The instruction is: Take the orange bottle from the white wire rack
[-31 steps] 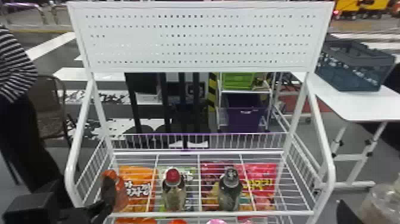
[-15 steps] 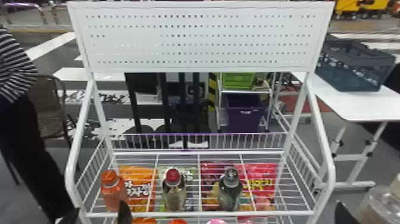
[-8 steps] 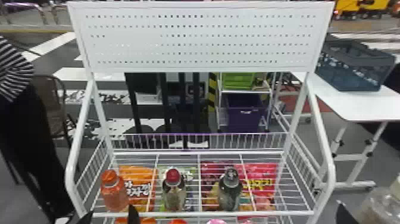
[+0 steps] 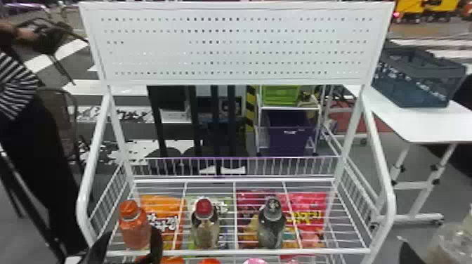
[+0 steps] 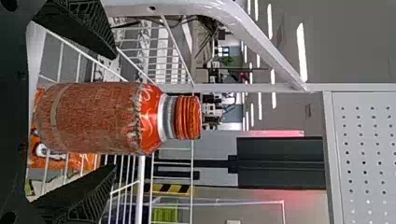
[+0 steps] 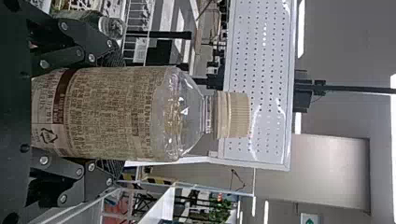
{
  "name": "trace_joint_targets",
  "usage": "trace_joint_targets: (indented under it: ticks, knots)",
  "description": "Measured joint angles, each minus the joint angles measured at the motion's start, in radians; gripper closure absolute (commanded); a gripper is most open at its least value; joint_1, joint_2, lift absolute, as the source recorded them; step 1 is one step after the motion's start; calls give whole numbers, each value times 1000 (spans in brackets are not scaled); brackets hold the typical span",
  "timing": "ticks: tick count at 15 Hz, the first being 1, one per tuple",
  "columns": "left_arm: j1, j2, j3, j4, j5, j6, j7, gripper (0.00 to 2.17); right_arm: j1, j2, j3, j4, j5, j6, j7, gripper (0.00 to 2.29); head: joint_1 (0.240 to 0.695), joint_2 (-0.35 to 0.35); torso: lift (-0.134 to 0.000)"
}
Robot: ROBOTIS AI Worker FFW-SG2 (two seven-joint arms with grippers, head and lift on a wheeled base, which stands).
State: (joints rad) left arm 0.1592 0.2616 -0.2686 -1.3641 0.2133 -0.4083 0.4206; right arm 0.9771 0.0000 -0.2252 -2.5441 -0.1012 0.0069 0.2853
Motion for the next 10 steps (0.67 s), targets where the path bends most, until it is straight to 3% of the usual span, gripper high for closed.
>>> trace_joint_targets:
  ticks: [2, 3, 4, 5, 6, 7, 10]
  knots:
    - [-29, 0, 0, 28, 4, -1, -7, 46, 0, 0, 0, -3, 1, 4, 0, 1170, 499, 0, 0]
    - [-38, -1, 0, 37, 6, -1, -13, 147, 0, 0, 0, -5, 1, 6, 0, 1170, 499, 0, 0]
    - [-47, -1, 0, 46, 8, -1, -24, 427, 1, 0, 0, -7, 2, 7, 0, 1170, 499, 0, 0]
    - [-53, -1, 2, 53, 10, 0, -44, 1160, 2, 0, -1, -9, 3, 8, 0, 1170, 499, 0, 0]
    - [-55, -1, 6, 57, 14, 0, -74, 1693, 2, 0, -1, -10, 3, 8, 0, 1170, 499, 0, 0]
    - [-56, 0, 11, 58, 26, 0, -92, 1949, 3, 0, -2, -10, 3, 8, 0, 1170, 499, 0, 0]
    - [-52, 3, 17, 47, 52, 9, -91, 1973, 1, 0, -1, -10, 2, 8, 0, 1170, 499, 0, 0]
